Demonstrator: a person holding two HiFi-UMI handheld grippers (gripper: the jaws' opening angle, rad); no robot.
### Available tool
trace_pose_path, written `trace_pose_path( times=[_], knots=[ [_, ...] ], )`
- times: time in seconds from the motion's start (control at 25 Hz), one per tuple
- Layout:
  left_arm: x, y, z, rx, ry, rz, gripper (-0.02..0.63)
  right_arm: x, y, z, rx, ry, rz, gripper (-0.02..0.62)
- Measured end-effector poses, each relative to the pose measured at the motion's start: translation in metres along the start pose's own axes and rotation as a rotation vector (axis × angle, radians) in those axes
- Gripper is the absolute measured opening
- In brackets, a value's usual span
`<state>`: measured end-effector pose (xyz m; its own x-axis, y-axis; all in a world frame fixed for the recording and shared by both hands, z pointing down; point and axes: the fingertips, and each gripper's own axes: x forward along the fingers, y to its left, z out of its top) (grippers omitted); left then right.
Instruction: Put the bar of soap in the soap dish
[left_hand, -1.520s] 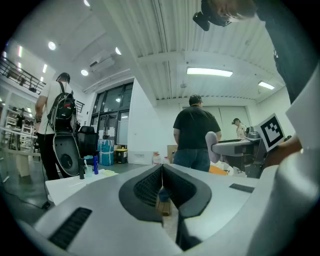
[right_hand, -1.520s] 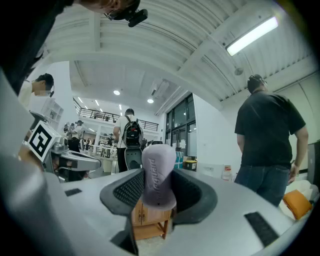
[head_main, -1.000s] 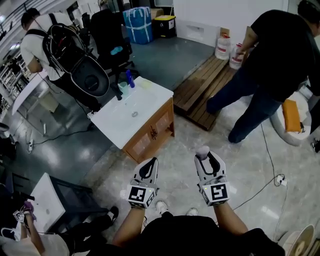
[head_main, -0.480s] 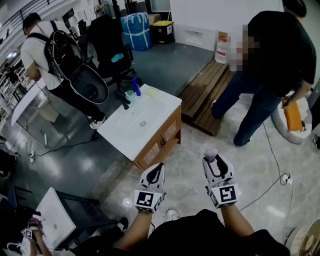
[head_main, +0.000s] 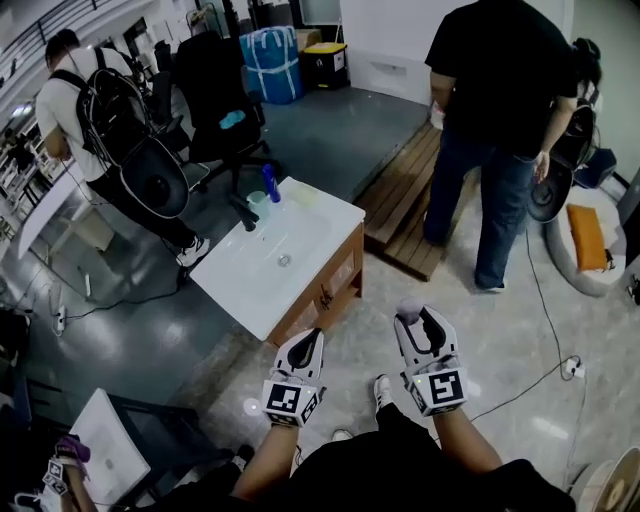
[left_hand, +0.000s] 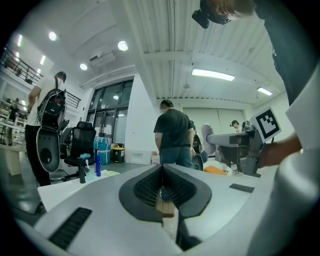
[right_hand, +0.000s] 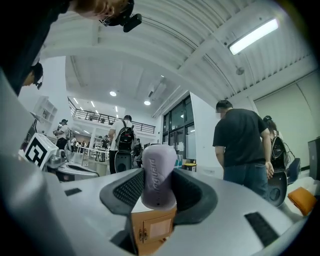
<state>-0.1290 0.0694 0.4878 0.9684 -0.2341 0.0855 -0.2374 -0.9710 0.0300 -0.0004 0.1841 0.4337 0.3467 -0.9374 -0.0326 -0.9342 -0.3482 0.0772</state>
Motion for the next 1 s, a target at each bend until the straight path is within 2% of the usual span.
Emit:
trace_pose_path(
  times=[0.28,0.6,1.0],
  knots=[
    [0.057,0.024,0.013,0.013,-0.009,0.051,0.021,0.052,-0.041,-0.007,-0.012,-0.008,0.029,0.187],
    [0.117,0.032,0.017,0.028,0.022,0.075,0.021,0.098,-0.09,-0.018,0.01,-0.004,0.067,0.187],
    [0.156,0.037,0.028,0.045,0.02,0.16,0.021,0.135,-0.119,-0.03,0.064,0.006,0.149,0.187]
  ],
)
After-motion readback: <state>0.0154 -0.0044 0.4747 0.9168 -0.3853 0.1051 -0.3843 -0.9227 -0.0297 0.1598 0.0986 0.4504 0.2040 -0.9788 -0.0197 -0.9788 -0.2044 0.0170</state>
